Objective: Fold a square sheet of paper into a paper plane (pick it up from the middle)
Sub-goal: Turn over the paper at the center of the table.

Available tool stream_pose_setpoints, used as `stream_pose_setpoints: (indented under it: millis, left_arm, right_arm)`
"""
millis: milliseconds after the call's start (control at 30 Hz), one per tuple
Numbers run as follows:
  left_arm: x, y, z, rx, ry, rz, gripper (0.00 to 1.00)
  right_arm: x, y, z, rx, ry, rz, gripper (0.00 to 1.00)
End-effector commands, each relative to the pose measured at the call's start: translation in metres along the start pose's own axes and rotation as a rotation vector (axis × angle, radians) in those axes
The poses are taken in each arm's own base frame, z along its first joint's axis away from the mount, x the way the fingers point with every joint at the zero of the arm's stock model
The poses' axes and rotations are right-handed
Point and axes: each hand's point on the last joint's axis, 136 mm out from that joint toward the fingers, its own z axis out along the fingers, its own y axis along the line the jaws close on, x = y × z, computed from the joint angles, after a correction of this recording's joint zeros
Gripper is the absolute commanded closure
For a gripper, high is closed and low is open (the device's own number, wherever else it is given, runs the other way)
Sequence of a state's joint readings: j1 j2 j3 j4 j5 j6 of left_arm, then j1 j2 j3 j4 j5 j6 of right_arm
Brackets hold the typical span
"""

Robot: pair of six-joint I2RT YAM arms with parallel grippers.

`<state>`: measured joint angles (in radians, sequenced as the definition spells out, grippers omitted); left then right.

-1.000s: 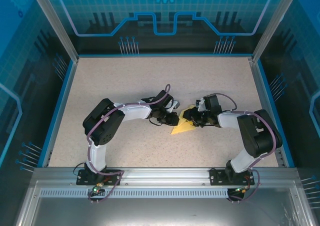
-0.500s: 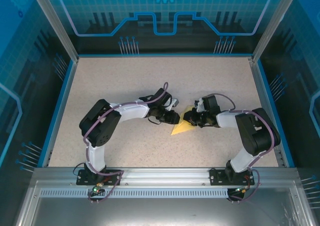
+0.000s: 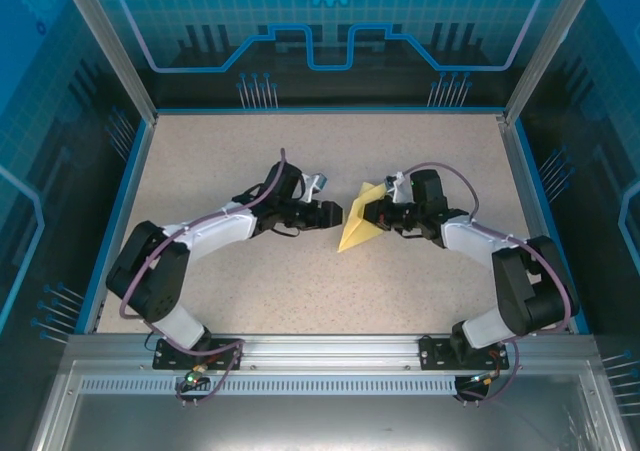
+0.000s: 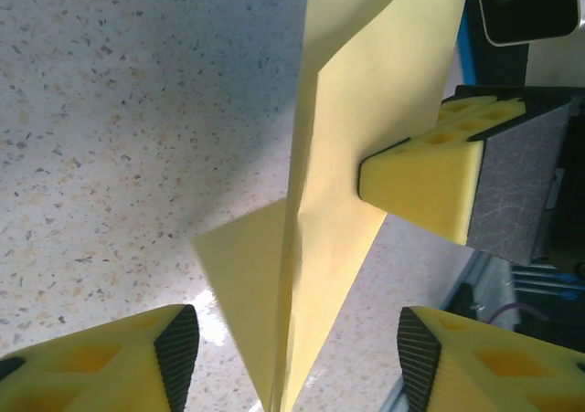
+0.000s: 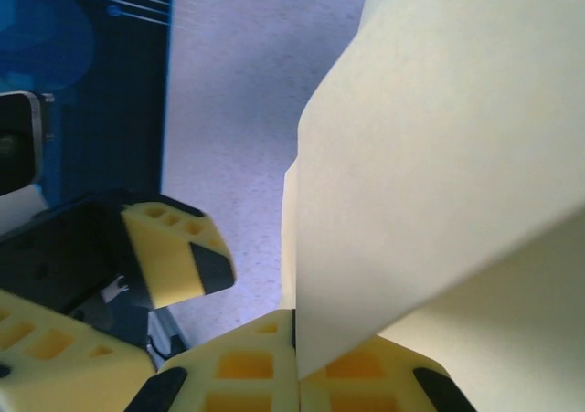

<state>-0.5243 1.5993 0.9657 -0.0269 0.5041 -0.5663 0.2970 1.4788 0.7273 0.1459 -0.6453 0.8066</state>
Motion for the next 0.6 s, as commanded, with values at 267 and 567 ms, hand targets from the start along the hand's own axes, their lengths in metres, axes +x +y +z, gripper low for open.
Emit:
stream_pose_setpoints:
  millis: [267,567]
  left_arm:
    - [-0.017,-0.038,-0.047,0.208,-0.179,-0.198,0.22]
    - [-0.013,-0.044,-0.063,0.328,-0.303,-0.435,0.06]
  right_arm:
    - [-0.030,0.072,-0.025,-0.195,-0.034,-0.091,0.95]
    - [-0.040,0.095,-0.031,-0.254,-0.056,-0.115,0.95]
